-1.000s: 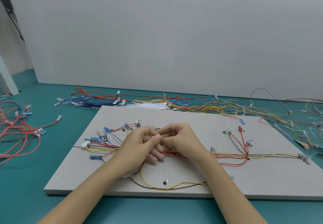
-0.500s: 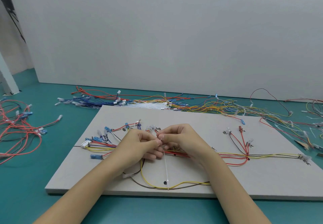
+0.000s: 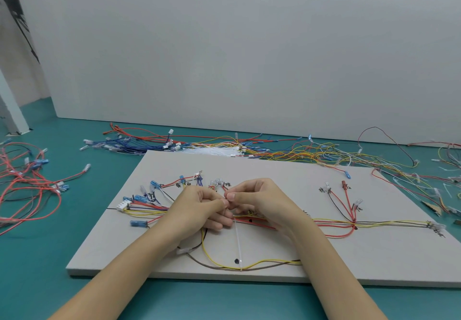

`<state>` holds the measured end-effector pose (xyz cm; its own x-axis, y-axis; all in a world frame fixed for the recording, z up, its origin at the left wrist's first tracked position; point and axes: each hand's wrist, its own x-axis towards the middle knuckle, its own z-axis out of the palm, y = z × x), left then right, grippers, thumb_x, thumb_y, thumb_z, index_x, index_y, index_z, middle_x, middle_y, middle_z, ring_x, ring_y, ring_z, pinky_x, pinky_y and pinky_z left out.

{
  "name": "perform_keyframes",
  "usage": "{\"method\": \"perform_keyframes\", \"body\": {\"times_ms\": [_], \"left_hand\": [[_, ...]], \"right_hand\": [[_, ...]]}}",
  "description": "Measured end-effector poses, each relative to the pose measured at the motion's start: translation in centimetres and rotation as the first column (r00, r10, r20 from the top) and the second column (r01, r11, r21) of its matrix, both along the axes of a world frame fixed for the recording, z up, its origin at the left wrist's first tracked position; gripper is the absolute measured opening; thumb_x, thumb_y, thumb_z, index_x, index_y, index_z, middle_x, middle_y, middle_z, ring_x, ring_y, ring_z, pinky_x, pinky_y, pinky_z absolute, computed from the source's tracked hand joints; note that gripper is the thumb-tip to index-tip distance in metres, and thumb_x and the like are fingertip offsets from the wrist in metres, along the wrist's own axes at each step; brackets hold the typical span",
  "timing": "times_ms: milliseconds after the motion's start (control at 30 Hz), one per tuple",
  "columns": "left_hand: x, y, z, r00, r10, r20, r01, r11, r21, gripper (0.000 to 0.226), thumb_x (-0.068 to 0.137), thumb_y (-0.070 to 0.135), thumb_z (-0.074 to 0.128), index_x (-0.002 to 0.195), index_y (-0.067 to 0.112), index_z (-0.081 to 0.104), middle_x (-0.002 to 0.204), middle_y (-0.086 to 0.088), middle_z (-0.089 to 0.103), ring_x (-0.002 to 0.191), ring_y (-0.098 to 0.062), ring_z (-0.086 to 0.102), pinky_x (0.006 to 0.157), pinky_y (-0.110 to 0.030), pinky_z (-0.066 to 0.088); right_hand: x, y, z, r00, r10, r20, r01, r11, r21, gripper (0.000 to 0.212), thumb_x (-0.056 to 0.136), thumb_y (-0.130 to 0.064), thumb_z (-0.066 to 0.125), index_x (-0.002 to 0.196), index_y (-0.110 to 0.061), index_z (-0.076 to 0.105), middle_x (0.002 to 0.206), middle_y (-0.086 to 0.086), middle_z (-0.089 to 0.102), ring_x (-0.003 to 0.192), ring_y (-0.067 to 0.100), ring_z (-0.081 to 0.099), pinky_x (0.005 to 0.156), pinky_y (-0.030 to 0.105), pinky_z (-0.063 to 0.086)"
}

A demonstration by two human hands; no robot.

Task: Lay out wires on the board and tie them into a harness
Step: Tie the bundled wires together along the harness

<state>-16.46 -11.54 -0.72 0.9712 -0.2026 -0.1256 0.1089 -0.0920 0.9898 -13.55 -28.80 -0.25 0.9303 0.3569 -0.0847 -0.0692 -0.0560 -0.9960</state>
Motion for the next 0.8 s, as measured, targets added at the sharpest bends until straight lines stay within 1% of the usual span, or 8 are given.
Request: {"method": "perform_keyframes", "body": {"times_ms": [167,333,467,633,800], "left_hand": [[-0.02,-0.04,0.09,1.0,0.005,-0.009,-0.005,1.0,0.0,0.014,0.094,0.008,0.059,0.087,0.0,0.068,0.078,-0.016,0.074,0.073,-0.026,0.074,0.052,-0.021,0.056],[0.03,-0.05,0.07,1.0,0.002,-0.021,-0.002,1.0,0.005,0.014,0.094,0.009,0.059,0.087,0.0,0.068,0.079,-0.017,0.074,0.073,-0.026,0.074,0.051,-0.022,0.056],[0.06,0.01,-0.04,1.0,-0.01,-0.015,0.01,1.0,0.006,0.014,0.093,0.009,0.06,0.084,0.003,0.068,0.078,-0.016,0.074,0.073,-0.026,0.074,0.05,-0.021,0.055],[0.08,0.05,-0.1,1.0,-0.017,-0.013,0.017,1.0,-0.005,0.014,0.093,0.01,0.061,0.083,0.004,0.068,0.077,-0.015,0.074,0.073,-0.026,0.074,0.051,-0.021,0.055],[-0.04,-0.02,-0.05,1.0,-0.029,-0.007,0.029,0.999,-0.019,0.013,0.093,0.011,0.062,0.084,0.005,0.068,0.077,-0.014,0.075,0.073,-0.025,0.074,0.052,-0.021,0.056]], "right_hand": [[-0.06,-0.17,0.09,1.0,-0.002,0.003,0.002,1.0,-0.01,0.008,0.082,-0.004,0.072,0.09,-0.001,0.075,0.091,0.024,0.071,0.078,0.026,0.067,0.077,0.034,0.058],[-0.08,-0.16,0.17,1.0,0.011,0.008,-0.011,1.0,-0.008,0.007,0.084,-0.003,0.069,0.089,0.001,0.074,0.086,0.02,0.07,0.074,0.022,0.066,0.071,0.029,0.057],[-0.01,0.1,0.0,1.0,0.011,0.013,-0.011,1.0,-0.021,0.009,0.087,-0.002,0.065,0.088,0.001,0.074,0.084,0.018,0.069,0.073,0.021,0.064,0.071,0.028,0.056],[0.09,0.06,-0.06,1.0,0.01,0.004,-0.01,1.0,-0.006,0.01,0.084,-0.003,0.069,0.091,0.003,0.073,0.087,0.022,0.067,0.076,0.023,0.062,0.077,0.034,0.054],[0.12,-0.04,-0.09,1.0,-0.005,-0.012,0.005,1.0,0.023,0.006,0.081,0.0,0.072,0.085,-0.002,0.075,0.077,0.014,0.068,0.069,0.019,0.062,0.067,0.029,0.055]]}}
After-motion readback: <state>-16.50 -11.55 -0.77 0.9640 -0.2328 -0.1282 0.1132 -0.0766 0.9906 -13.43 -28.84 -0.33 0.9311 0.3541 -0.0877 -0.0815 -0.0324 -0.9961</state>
